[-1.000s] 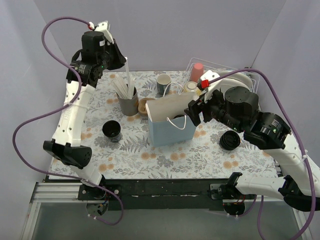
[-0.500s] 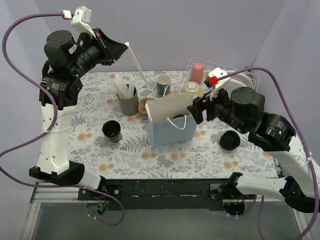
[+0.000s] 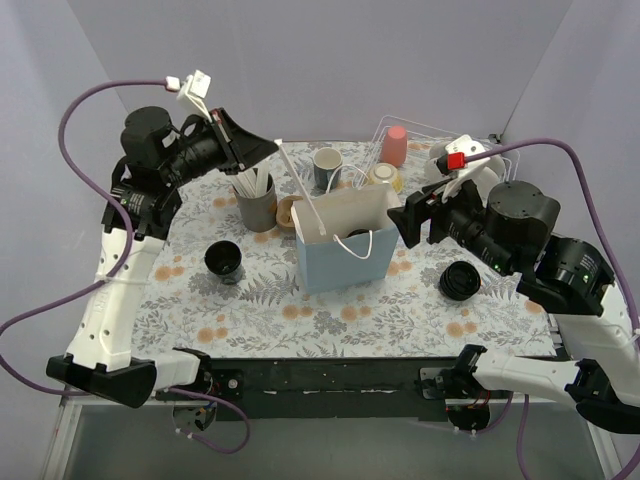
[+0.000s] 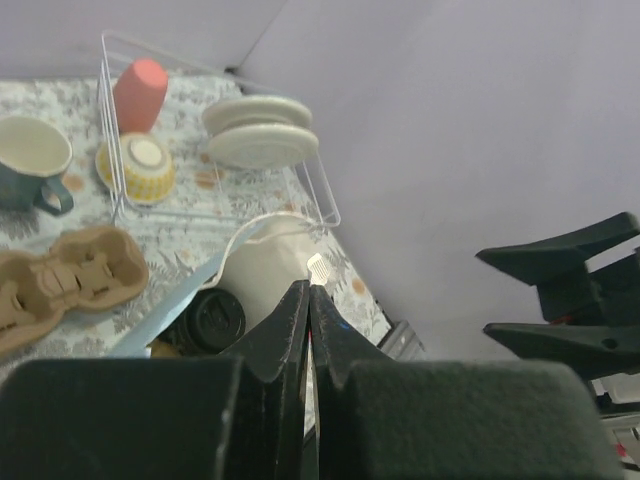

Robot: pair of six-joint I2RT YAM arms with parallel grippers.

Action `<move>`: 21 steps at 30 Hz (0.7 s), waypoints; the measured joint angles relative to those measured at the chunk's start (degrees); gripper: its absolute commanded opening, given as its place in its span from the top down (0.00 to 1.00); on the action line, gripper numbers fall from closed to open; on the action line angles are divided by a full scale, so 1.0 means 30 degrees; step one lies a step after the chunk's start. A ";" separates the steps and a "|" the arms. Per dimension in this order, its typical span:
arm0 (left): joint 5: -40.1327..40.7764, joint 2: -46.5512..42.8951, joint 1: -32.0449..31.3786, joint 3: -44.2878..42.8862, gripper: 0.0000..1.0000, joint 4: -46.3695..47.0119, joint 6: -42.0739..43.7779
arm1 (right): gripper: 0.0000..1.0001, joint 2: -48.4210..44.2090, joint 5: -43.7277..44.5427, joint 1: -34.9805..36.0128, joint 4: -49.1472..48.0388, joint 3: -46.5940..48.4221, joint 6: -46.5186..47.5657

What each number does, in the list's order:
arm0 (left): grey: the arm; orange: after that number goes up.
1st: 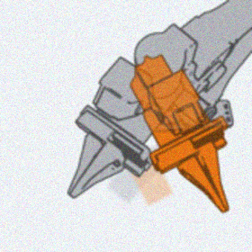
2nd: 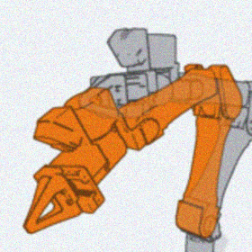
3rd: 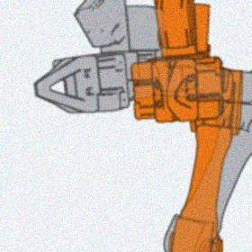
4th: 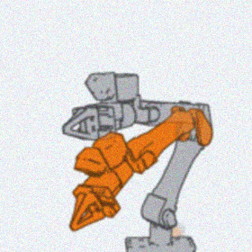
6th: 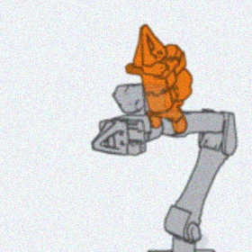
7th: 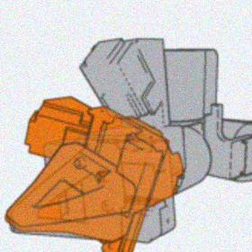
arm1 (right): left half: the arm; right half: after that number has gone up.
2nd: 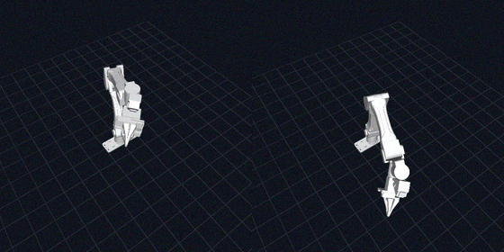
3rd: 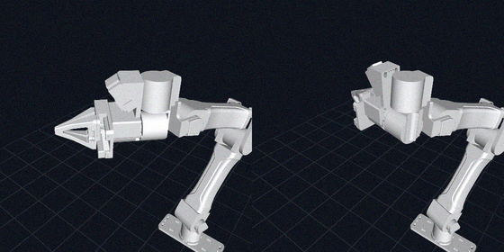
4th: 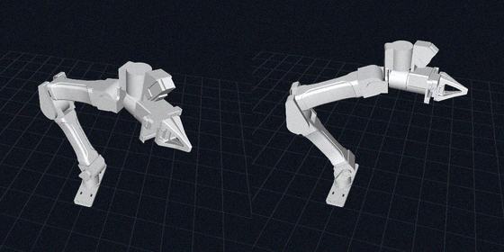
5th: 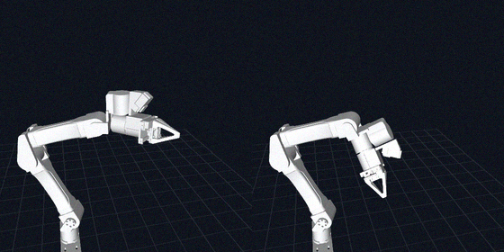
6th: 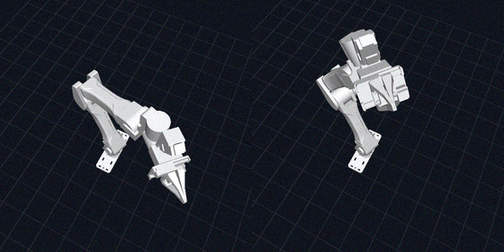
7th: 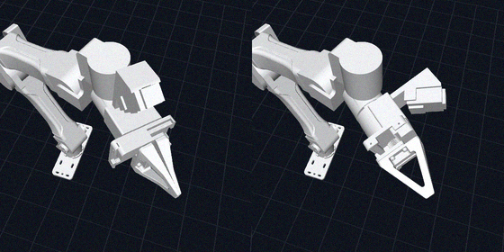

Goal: Pack the takeout coffee

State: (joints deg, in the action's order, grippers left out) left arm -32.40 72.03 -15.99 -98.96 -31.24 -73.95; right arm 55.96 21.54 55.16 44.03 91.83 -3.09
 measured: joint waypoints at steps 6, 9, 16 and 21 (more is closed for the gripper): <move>-0.0503 0.0437 -0.0015 0.3410 0.65 0.0576 0.0211 | 0.20 -0.0124 0.0109 0.0000 0.0328 0.0000 -0.0270; -0.0597 0.1217 -0.0015 0.3446 0.13 0.0379 0.0539 | 0.20 -0.0109 0.0262 0.0000 0.0874 0.0000 -0.0583; -0.1195 0.1566 -0.0015 0.3286 0.02 -0.0087 0.1180 | 0.15 0.1035 0.0029 0.0000 0.3162 0.0255 -0.2062; -0.2208 0.1362 -0.0015 0.3483 0.02 0.0240 0.1377 | 0.13 0.1792 -0.0925 0.0000 0.4014 0.0474 -0.3876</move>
State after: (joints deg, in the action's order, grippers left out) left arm -39.03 76.12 -16.03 -88.51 -30.52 -69.82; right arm 61.34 18.76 55.16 56.07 93.25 -14.72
